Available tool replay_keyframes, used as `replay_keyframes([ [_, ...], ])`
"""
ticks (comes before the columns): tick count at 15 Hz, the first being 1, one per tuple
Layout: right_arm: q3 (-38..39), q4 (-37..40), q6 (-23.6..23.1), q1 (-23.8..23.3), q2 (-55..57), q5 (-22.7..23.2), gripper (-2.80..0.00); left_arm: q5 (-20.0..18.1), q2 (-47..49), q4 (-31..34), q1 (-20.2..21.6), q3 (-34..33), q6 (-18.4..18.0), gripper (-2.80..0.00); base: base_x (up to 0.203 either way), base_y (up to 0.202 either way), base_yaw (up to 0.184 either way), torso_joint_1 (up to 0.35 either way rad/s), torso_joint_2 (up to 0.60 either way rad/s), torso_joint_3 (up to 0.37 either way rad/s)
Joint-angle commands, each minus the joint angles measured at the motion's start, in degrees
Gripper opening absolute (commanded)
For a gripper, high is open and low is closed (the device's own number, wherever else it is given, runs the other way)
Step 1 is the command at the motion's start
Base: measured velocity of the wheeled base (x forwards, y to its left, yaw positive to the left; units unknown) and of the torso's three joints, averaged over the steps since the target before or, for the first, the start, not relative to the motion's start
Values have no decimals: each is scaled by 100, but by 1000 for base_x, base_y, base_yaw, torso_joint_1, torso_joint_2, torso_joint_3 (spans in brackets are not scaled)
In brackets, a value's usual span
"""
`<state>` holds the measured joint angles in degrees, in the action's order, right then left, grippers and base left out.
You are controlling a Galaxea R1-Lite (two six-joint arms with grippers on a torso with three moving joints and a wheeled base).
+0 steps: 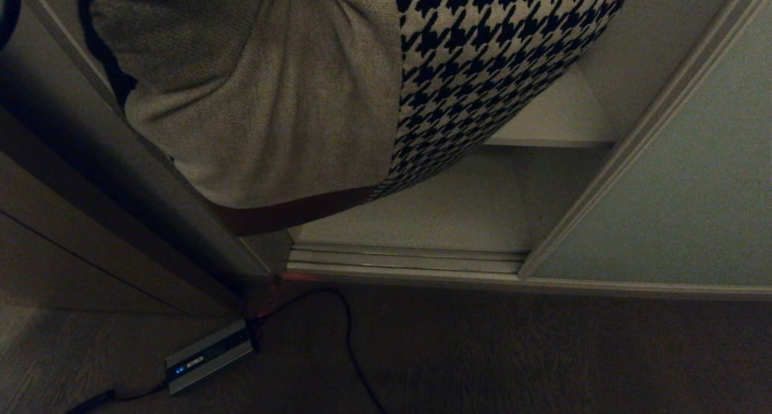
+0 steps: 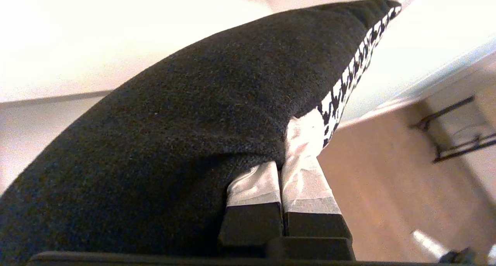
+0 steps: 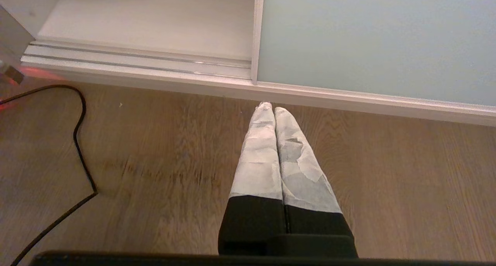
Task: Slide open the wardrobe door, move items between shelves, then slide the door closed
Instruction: Place the pillow on the higher shelf
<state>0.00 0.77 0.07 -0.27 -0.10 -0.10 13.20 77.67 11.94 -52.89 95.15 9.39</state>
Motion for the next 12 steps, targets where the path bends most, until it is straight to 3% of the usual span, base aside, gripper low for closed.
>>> replay_keyframes([
  [1,26,1,1,0,1,1,-280,10,8,272,5,207,-45,-280,0,0,0,7,2,113],
  [7,26,-6,1,0,1,1,-280,-24,292,412,-8,1039,-727,-280,0,0,0,0,0,19],
  [12,26,2,1,0,1,1,-280,-104,650,309,-56,1522,-1094,-280,0,0,0,0,0,0],
])
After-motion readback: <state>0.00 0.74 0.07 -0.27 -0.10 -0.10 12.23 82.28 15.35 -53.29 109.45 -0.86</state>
